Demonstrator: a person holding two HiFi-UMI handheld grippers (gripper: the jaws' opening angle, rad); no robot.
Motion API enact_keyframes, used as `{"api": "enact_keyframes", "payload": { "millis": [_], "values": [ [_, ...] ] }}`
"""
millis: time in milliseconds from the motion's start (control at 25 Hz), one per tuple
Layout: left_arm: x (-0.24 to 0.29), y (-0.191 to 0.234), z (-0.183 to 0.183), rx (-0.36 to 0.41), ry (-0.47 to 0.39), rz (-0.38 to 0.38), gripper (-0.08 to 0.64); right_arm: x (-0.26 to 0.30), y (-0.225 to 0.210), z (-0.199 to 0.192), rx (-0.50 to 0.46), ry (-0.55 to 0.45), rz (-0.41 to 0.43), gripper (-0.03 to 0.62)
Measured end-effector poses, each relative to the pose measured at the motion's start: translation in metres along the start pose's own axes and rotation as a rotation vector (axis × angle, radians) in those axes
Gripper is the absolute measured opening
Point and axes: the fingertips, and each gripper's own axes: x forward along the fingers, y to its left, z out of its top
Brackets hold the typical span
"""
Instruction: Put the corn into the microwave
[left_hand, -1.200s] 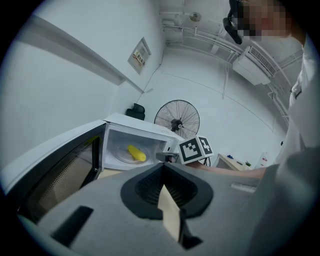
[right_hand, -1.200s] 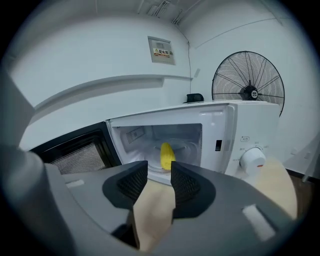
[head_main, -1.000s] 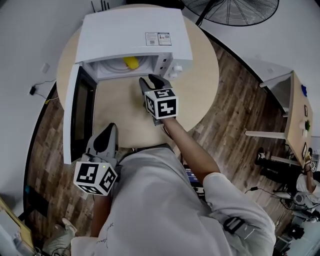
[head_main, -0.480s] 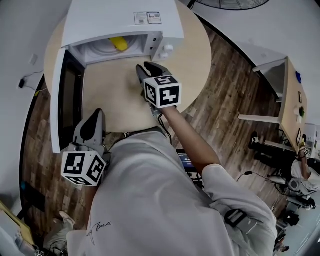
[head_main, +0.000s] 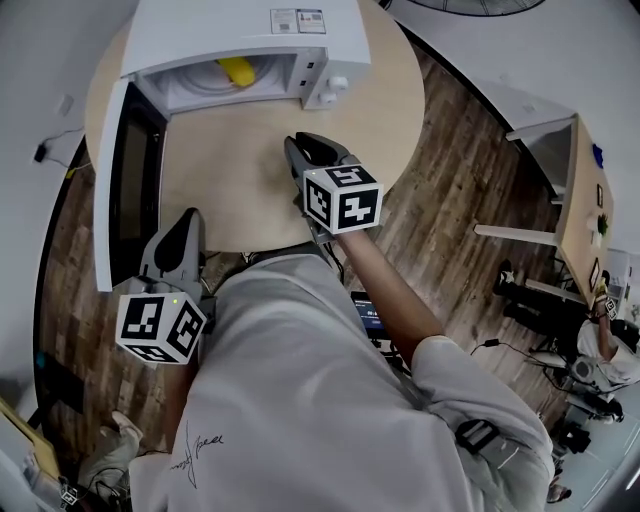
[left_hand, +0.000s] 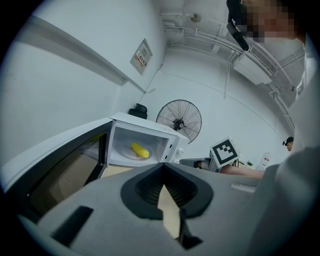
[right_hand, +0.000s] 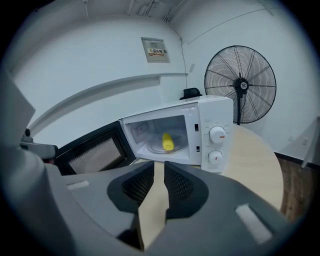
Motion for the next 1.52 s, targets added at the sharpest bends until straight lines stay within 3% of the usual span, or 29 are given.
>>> {"api": "enact_keyframes", "payload": {
  "millis": [600,1520],
  "values": [
    [-0.009,0.030,-0.011,-0.056,0.001,0.088,-0.008,-0.050,0.014,-0.009,0.034,-0.008,0.020,0.018],
    [-0.007,0.043,-0.016,-0.075,0.025,0.097,-0.009,-0.089,0.025,-0.005,-0.045,0.000,0.082,0.011]
  ]
}}
